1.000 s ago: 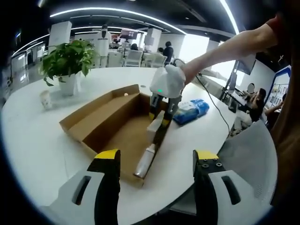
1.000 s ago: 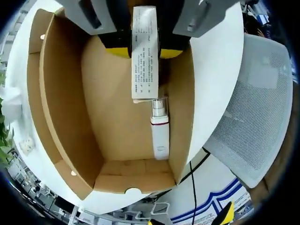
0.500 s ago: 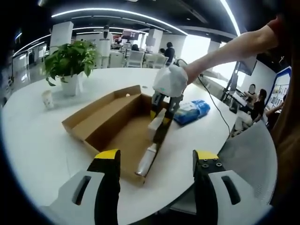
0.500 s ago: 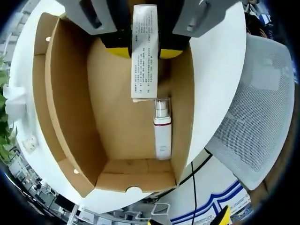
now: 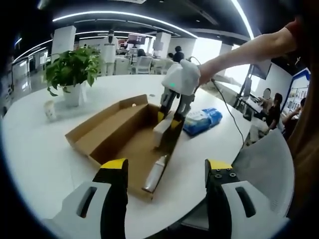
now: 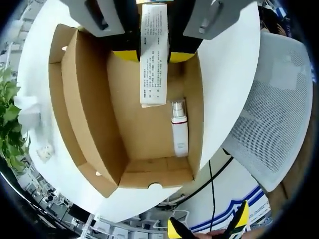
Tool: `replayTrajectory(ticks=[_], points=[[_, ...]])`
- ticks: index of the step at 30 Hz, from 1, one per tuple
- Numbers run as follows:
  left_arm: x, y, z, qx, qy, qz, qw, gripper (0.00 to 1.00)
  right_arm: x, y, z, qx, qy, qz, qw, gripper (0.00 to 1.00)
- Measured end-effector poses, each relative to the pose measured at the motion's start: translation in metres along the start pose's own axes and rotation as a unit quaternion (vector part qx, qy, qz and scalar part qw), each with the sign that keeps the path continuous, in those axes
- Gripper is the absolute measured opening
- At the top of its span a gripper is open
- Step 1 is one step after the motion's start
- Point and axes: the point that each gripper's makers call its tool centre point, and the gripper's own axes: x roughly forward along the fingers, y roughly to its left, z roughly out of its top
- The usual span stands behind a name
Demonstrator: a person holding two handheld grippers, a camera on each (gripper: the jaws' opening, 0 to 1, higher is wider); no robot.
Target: Operate the shoe box by opening the lid, removing the specified soft item, and placing it in the target area until the item is outside and the box remains undamaged.
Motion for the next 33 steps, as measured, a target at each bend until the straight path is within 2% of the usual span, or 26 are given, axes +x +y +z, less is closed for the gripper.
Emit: replayTrajectory(ticks=[8, 16, 20, 29, 33], points=[[0.001, -0.004, 0.009, 0.005, -0.007, -0.001, 1.0, 0.62, -0.022, -0.003, 0.011, 0.016, -0.022, -0.015, 0.9995, 0.16], [0.006, -0.01, 0.018, 0.006, -0.016, -0.005, 0.9998, 0.62, -0.042, 0.0, 0.012, 0.008, -0.021, -0.025, 0.9994, 0.16], [0.011, -0.017, 0.021, 0.001, -0.023, -0.007, 0.9997, 0.62, -0.052, 0.001, 0.006, 0.011, -0.02, -0.032, 0.9992, 0.16], [0.021, -0.032, 0.023, 0.01, -0.018, -0.02, 0.9996, 0.62, -0.074, 0.007, -0.019, 0.029, -0.016, -0.047, 0.9983, 0.16], [0.025, -0.038, 0.027, 0.016, -0.016, -0.026, 0.9994, 0.62, -0.083, 0.011, -0.03, 0.053, -0.025, -0.058, 0.9966, 0.16]])
